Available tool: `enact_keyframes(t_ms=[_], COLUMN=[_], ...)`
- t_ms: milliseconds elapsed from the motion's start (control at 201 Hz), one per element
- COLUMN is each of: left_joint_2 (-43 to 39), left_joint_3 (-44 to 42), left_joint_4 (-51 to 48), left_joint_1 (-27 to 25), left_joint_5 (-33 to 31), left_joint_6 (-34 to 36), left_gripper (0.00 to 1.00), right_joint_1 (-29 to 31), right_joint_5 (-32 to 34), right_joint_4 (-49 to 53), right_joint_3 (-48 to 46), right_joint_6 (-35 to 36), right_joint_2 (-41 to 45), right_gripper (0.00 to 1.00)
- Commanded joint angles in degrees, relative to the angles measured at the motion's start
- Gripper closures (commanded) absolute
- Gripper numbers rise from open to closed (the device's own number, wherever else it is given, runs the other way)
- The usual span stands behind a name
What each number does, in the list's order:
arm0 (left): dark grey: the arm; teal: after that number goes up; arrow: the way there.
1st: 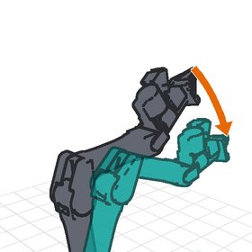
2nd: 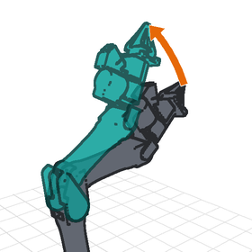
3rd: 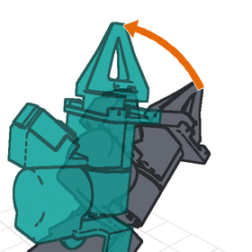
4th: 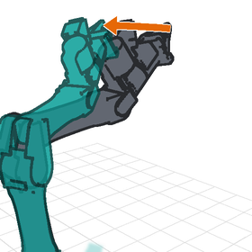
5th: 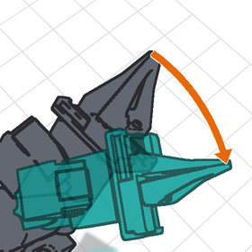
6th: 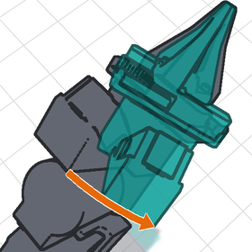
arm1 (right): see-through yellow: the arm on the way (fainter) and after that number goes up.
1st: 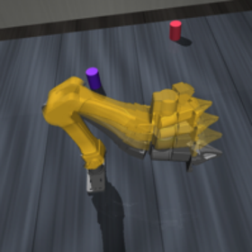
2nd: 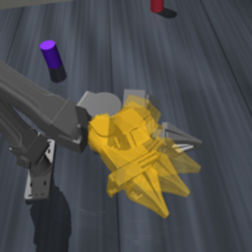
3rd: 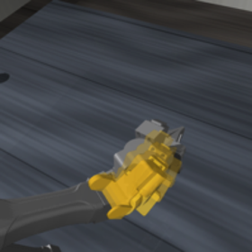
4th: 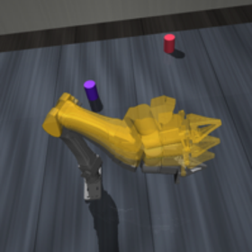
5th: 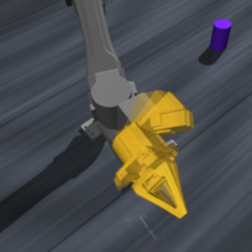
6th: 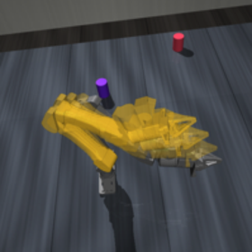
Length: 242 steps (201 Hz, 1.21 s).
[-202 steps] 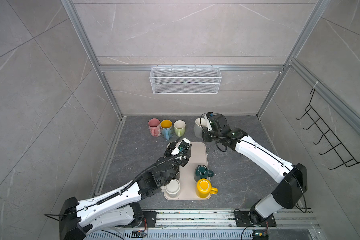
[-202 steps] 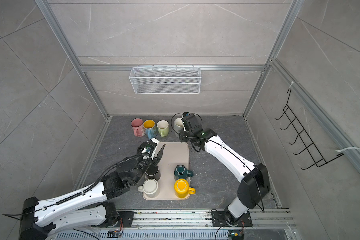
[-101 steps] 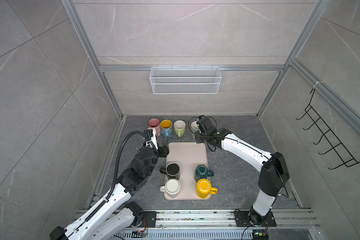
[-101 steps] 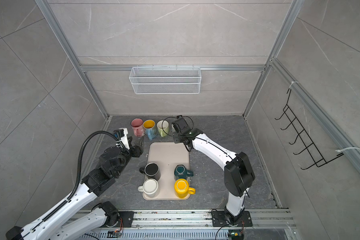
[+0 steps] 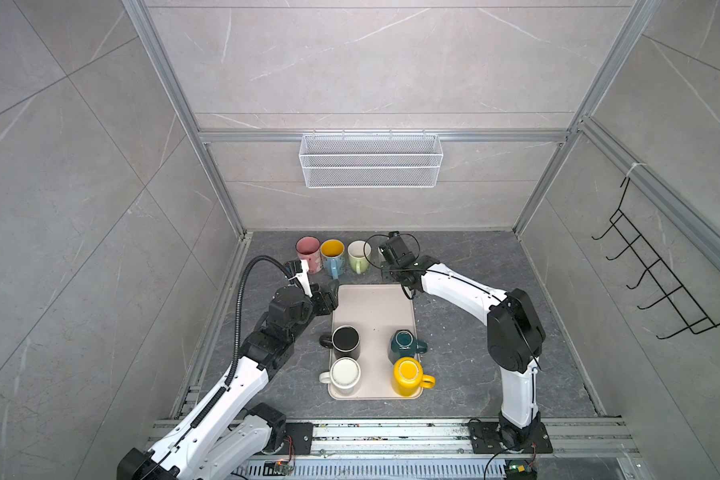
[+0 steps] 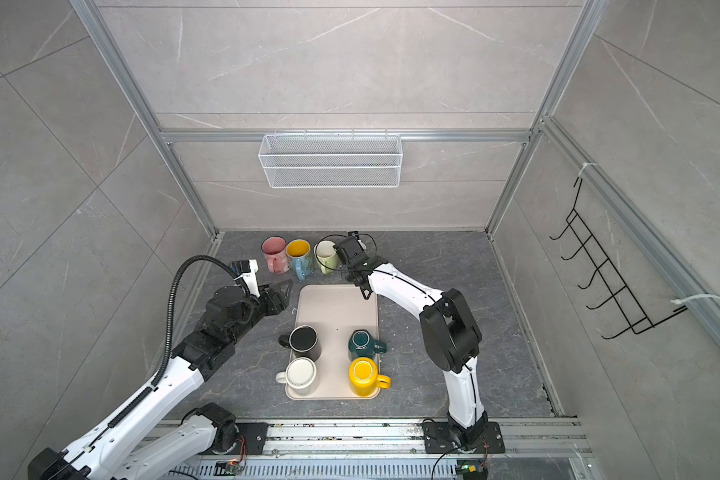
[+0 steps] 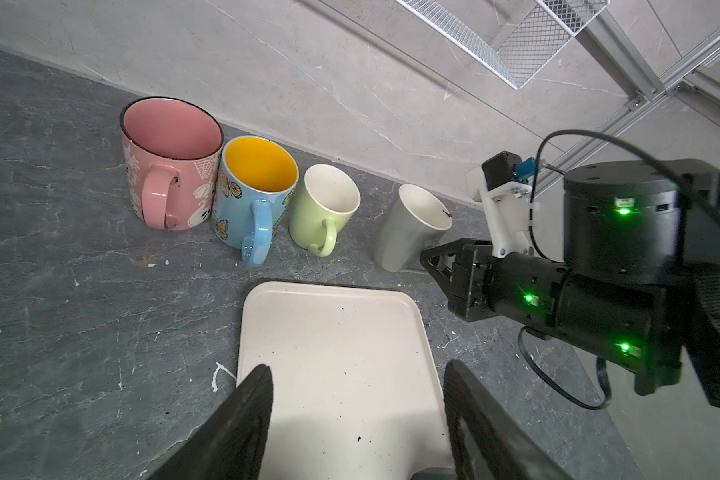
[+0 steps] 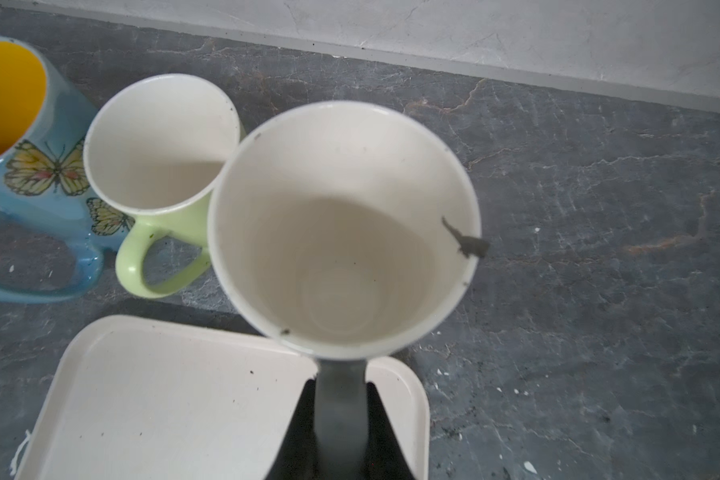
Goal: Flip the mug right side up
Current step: 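Carry the grey mug toward the light green mug while the left arm withdraws, then lower the upright grey mug beside the light green mug with the right gripper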
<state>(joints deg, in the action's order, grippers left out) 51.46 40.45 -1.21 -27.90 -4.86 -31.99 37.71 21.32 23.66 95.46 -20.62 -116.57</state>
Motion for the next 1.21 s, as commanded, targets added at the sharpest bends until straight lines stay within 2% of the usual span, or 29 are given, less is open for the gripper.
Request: enact_keyframes(t_ms=[0, 463, 1200], left_joint_2=[-1.0, -4.0, -5.6], left_joint_3=[-0.4, -1.7, -2.7], left_joint_4=[2.5, 1.2, 0.2], left_joint_1=[0.6, 1.2, 1.4], left_joint_5=[1.8, 0.6, -0.9], left_joint_6=[-0.9, 0.3, 0.6], left_gripper=[0.32, 0.31, 0.30], right_joint_1=[0.2, -0.2, -1.4], right_joint_5=[3.1, 5.7, 2.9], right_joint_4=[-5.1, -5.4, -3.8], right_joint_3=[4.0, 10.1, 16.7], right_joint_6=[-1.5, -2.4, -3.8], right_joint_2=[-1.6, -9.4, -16.6], right_gripper=[1.00, 1.00, 1.00])
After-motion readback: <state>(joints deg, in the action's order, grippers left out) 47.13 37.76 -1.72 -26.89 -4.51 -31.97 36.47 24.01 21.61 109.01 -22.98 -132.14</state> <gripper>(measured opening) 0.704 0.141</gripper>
